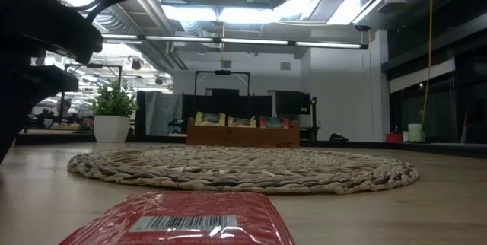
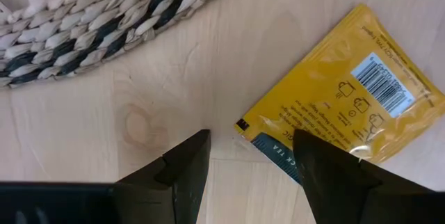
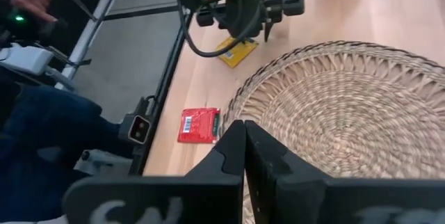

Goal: Pick & Place Tea
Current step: Put the orange tea bag into the middle of the wooden organizer

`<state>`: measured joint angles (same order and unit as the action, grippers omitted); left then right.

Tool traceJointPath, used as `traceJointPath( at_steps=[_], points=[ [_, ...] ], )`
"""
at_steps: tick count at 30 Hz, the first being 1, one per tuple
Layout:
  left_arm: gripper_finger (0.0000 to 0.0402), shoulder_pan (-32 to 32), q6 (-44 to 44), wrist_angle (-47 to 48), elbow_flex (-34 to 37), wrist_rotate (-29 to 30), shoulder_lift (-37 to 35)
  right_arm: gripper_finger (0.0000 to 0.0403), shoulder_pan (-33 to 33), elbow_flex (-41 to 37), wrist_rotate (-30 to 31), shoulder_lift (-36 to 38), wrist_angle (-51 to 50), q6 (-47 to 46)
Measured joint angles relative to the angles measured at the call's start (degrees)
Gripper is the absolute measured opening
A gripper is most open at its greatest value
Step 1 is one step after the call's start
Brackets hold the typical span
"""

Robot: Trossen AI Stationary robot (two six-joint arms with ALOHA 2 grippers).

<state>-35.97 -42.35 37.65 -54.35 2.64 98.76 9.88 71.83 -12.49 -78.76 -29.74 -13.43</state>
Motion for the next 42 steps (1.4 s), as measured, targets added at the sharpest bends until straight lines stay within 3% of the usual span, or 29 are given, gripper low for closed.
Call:
traceJointPath(
  at_steps=[8,19,33,42],
  points=[
    [0.0183,0.0,0.5,-0.72,0.09,0.92,0.04,0.0005,0.19,0.0,2.36,0.0,0.01,-1.31],
    [0.0011,0.09,2.57,-8.02,0.13,2.47,0.33,0.0005,0.19,0.0,2.38,0.0,0.02,-1.33],
    [0.0002,0.26,1.31,-6.93,0.13,1.72,-1.58,0.0005,0.19,0.0,2.41,0.0,-0.13,-1.22],
    [0.0002,3.97,2.17,0.07,0.13,9.81,-12.76,0.0005,0.19,-0.01,2.43,0.0,0.07,-0.94]
  ],
)
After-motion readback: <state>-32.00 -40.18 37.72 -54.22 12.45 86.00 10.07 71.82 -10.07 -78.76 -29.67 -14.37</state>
